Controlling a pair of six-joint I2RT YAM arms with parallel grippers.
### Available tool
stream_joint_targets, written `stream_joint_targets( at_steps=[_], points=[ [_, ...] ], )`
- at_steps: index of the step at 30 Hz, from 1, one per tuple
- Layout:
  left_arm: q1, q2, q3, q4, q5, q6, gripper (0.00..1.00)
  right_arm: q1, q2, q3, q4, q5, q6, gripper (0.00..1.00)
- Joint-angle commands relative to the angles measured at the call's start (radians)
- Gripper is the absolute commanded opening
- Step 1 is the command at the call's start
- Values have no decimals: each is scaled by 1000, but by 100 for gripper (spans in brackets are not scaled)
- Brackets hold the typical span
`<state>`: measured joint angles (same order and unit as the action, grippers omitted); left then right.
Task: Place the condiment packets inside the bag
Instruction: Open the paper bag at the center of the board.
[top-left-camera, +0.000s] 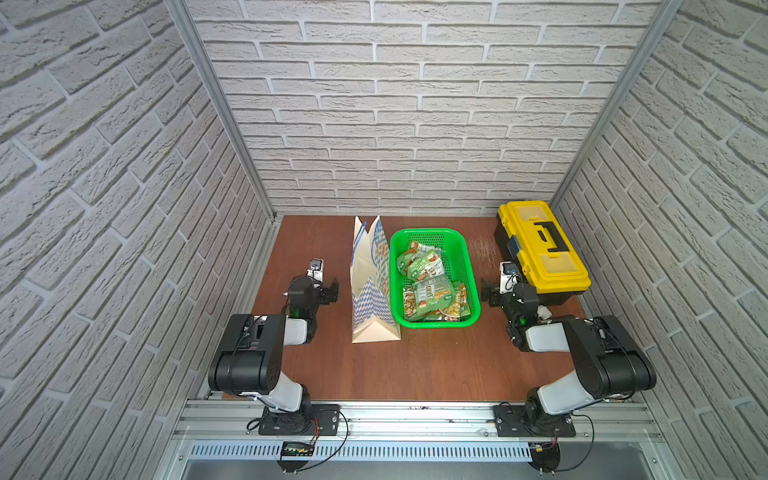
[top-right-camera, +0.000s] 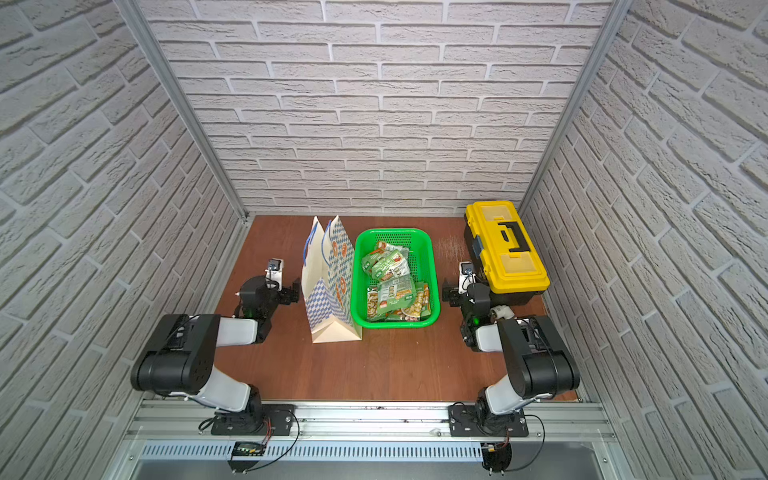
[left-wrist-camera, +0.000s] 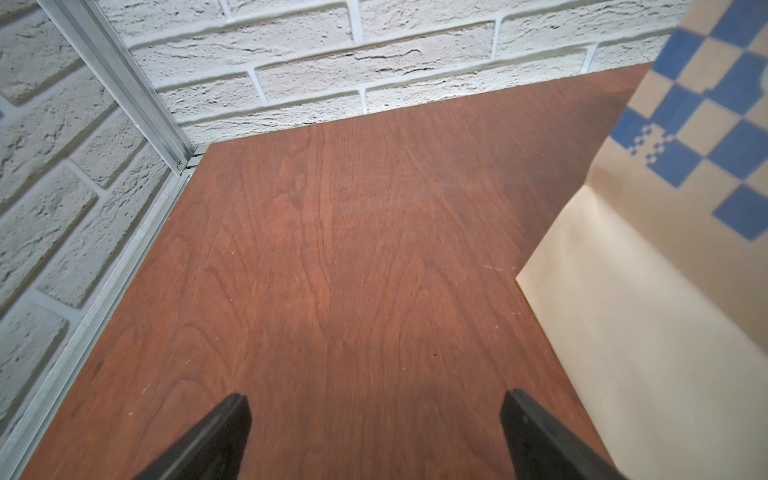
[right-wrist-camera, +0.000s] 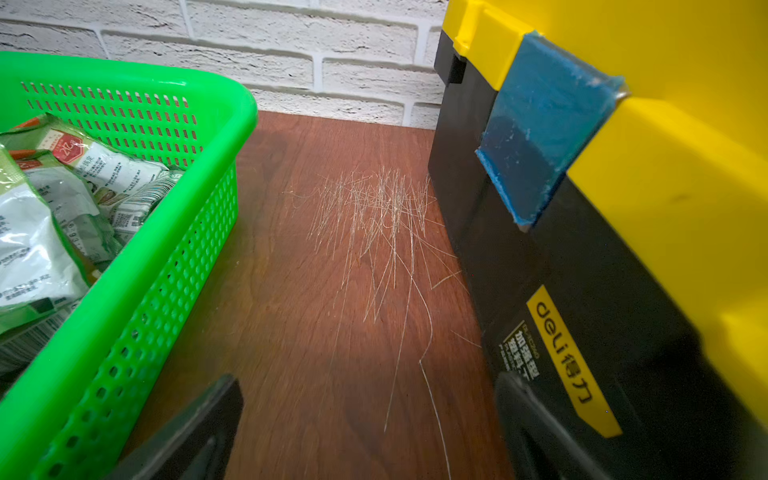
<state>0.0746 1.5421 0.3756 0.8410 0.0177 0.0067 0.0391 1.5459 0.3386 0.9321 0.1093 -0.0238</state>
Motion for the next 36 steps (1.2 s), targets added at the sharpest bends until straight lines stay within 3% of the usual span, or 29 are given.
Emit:
stream_joint_targets(
  at_steps=[1, 20, 25, 31, 36],
  points=[
    [0, 7, 14, 30, -4, 3, 98, -12, 5, 16, 42, 2, -7, 99],
    [-1, 7, 14, 31, -5, 3, 98, -13, 5, 16, 41, 1, -8, 99],
    [-32, -25, -4, 43, -77, 18, 98, -3, -6, -5, 76, -36, -37, 99],
    [-74, -158, -29, -19, -206, 25, 98, 11, -157, -11, -38, 7, -36, 99],
    [-110, -289, 19, -200, -299, 36, 98, 36, -344, -2, -162, -1, -23, 99]
  ],
)
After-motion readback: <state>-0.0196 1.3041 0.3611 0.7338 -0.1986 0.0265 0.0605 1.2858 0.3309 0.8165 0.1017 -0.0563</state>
